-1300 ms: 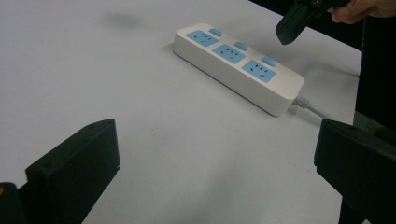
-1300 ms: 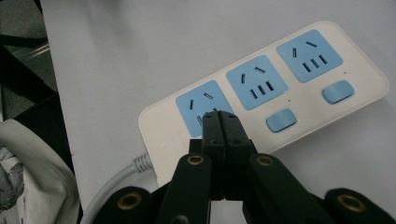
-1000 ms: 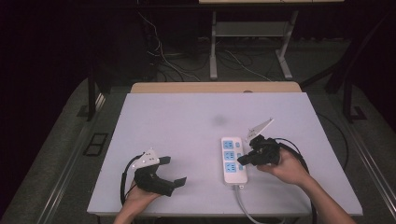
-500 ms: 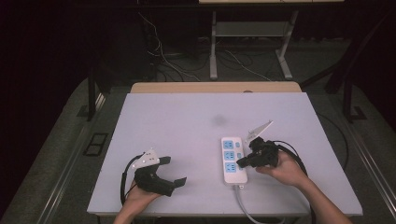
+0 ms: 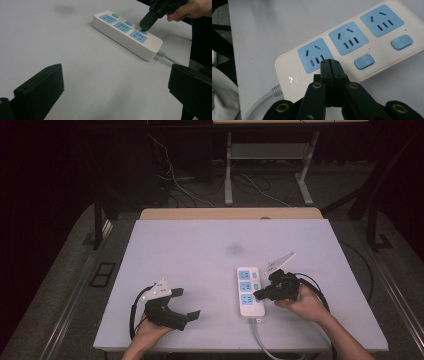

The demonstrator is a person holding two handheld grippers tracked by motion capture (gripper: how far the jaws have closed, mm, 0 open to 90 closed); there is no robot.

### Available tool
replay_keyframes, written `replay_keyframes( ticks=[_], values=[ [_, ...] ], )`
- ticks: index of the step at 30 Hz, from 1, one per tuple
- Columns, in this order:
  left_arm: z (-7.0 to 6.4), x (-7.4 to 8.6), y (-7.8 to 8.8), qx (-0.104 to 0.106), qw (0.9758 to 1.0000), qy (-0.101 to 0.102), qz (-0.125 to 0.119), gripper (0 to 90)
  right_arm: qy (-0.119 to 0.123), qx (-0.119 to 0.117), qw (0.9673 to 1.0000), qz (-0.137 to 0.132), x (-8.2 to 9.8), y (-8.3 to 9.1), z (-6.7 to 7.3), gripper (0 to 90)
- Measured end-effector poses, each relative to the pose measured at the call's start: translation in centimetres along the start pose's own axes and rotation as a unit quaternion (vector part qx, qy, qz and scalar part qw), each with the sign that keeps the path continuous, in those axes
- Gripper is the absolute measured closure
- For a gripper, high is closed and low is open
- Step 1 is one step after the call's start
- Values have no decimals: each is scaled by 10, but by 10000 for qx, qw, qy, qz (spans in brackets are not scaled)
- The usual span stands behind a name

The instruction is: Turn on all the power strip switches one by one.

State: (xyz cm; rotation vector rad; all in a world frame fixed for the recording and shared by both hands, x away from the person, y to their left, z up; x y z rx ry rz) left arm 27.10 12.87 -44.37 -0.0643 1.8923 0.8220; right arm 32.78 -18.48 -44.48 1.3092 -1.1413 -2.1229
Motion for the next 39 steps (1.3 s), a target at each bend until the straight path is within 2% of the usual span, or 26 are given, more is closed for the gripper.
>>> replay_keyframes(
  ticks=[3, 15, 21, 25, 39],
  values=[
    [-1, 0, 0, -3, 10000, -3, -5, 0, 39, 93, 9999, -8, -1, -1, 1, 900],
    [0, 0, 0, 0, 10000, -1, -6, 0, 50, 48, 10000, -14, 1, -1, 0, 900],
    [0, 0, 0, -3, 10000, 2, -1, 0, 83, 109, 9999, -11, 1, -2, 1, 900],
    [1, 1, 1, -16, 10000, 13, -1, 0, 7, 33, 9998, -177, 4, -2, -1, 900],
    [3, 0, 2, -51, 10000, 27, -26, 0, -33, 69, 9998, -183, 4, 0, -2, 900]
  ],
)
Point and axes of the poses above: each handheld gripper's, and its own axes: y roughly backward along the jaws, x roughly out of its underside, z roughly to its left, the point moved 4 cm from there along -y, roughly forward along the jaws, and after that the axes turned 3 degrees about z, right-handed, at the moved point
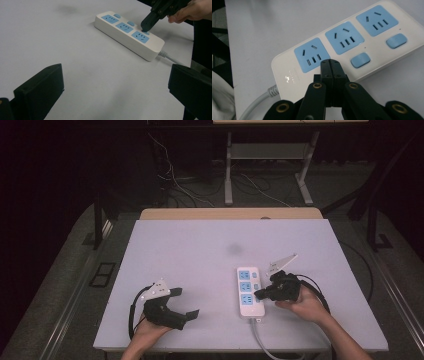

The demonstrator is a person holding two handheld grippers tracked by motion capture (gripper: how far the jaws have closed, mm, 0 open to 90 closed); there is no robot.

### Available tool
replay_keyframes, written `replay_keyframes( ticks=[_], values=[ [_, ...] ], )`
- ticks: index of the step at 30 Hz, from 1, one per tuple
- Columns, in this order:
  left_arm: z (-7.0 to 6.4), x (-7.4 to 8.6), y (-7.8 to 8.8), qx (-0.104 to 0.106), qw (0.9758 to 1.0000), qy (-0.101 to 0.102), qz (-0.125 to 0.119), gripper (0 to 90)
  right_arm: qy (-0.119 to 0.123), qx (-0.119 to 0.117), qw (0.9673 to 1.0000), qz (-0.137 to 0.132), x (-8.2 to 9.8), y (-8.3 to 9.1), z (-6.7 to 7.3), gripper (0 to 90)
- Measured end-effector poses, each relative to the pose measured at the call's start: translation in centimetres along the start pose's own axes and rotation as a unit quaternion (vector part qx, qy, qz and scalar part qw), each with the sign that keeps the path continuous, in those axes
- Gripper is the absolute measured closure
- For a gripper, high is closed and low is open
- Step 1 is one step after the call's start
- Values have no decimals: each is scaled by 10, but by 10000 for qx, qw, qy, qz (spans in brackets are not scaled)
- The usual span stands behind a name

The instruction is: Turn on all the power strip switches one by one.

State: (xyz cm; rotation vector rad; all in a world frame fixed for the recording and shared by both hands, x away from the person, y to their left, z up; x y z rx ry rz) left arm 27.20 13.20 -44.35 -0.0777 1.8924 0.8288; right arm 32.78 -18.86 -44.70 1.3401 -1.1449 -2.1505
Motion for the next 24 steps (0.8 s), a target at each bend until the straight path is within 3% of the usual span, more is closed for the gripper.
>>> replay_keyframes(
  ticks=[6, 19, 24],
  values=[
    [0, 0, 0, -15, 10000, -5, 5, 0, 47, 90, 9999, 50, 1, 1, 1, 900],
    [-3, 0, -1, -40, 10000, -66, 14, 0, 82, -93, 9998, 123, -7, 11, 8, 900],
    [0, -1, 1, -151, 9999, -63, -41, 0, 115, -114, 9998, 135, -11, 16, 8, 900]
  ],
)
Point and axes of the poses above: each handheld gripper's, and its own axes: y roughly backward along the jaws, x roughly out of its underside, z roughly to its left, the point moved 4 cm from there along -y, roughly forward along the jaws, and after that the axes turned 3 degrees about z, right-handed, at the moved point
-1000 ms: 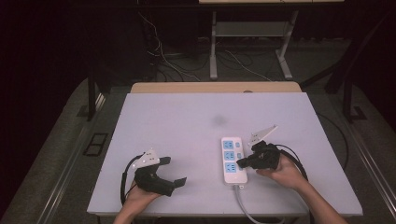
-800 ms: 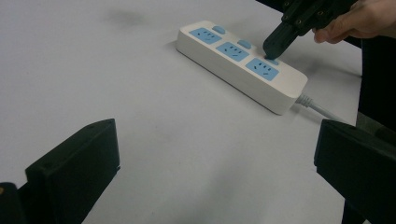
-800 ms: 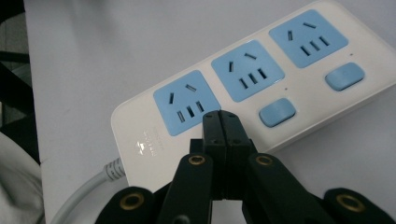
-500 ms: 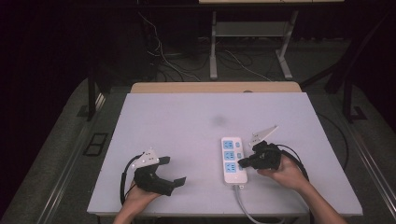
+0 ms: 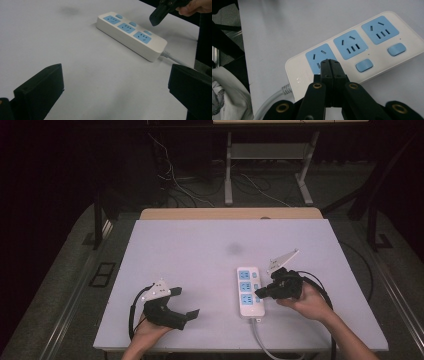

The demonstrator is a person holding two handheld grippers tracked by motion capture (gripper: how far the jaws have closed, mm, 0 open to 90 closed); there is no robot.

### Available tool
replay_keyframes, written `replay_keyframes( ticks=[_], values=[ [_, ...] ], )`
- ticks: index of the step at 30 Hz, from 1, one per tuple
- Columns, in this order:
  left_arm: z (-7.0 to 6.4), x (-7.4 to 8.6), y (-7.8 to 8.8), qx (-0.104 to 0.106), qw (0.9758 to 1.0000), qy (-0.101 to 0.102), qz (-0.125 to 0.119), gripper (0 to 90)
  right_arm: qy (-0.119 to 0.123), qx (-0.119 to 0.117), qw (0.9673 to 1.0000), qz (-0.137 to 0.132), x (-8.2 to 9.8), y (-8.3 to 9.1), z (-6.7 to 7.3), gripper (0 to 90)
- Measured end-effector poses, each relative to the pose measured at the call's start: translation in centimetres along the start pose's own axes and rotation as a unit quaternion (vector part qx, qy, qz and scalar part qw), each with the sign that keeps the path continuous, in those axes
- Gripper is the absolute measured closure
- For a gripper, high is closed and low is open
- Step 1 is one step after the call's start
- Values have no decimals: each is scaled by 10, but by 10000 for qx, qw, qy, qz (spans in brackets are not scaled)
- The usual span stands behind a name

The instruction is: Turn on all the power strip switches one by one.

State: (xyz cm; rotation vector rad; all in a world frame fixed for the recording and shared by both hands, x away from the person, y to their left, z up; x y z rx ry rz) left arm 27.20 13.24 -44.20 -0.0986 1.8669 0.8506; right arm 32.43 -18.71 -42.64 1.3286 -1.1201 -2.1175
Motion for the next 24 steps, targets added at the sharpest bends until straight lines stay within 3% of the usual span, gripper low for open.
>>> replay_keyframes(
  ticks=[7, 13, 24],
  values=[
    [3, 0, 0, -53, 10000, 48, -32, 0, -56, -17, 10000, -59, -5, 8, -4, 900],
    [2, 0, -1, -177, 9998, -42, 25, 0, 30, 19, 10000, -51, -12, 15, -4, 900],
    [2, 0, -2, -163, 9998, -57, 38, 0, 203, 170, 9996, -12, -24, 24, -9, 900]
  ],
)
Point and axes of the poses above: each handheld gripper's, and its own axes: y roughly backward along the jaws, x roughly out of its underside, z roughly to its left, the point moved 4 cm from there along -y, roughly forward along the jaws, and after that the axes turned 3 degrees about z, right-handed, at the moved point
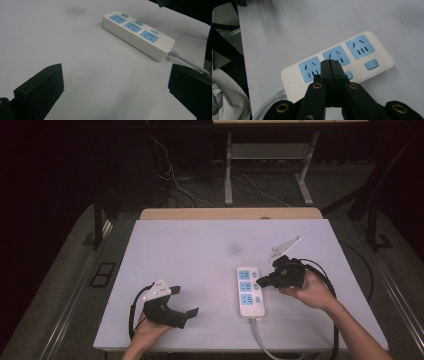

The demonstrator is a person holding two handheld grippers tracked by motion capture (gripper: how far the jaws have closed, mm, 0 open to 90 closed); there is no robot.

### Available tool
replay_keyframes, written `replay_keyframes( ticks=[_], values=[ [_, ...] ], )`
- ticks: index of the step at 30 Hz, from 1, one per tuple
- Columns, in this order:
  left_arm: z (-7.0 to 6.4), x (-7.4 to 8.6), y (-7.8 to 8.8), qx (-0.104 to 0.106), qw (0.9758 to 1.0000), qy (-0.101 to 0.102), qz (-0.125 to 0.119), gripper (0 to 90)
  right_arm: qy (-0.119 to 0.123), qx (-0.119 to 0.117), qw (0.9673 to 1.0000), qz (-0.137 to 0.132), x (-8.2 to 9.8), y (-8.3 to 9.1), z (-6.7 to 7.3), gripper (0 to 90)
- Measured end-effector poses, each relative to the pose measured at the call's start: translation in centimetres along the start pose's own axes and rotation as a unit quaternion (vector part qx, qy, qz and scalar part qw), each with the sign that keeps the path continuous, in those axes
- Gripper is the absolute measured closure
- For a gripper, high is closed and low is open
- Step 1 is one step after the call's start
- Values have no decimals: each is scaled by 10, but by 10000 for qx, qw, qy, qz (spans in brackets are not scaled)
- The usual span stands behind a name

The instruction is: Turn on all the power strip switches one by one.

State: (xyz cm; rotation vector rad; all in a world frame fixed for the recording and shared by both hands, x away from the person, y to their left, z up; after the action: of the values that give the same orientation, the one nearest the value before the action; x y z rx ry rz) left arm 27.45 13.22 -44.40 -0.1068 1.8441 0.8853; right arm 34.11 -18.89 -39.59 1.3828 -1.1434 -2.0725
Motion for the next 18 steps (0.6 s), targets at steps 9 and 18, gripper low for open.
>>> replay_keyframes(
  ticks=[9, 18],
  values=[
    [0, 0, -1, 8, 10000, -17, 4, 0, 92, -18, 10000, 25, -10, -1, -5, 900],
    [1, -1, 1, -43, 10000, -7, -73, 0, 65, -53, 10000, 48, -11, -10, -14, 900]
  ],
)
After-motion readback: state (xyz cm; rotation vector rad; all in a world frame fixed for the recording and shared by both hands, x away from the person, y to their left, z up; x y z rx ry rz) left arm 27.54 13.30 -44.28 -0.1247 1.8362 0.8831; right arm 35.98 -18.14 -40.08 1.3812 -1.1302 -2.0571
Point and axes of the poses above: each handheld gripper's, and its own axes: y roughly backward along the jaws, x roughly out of its underside, z roughly to its left, the point moved 4 cm from there along -y, roughly forward along the jaws, and after that the axes turned 3 degrees about z, right-handed, at the moved point
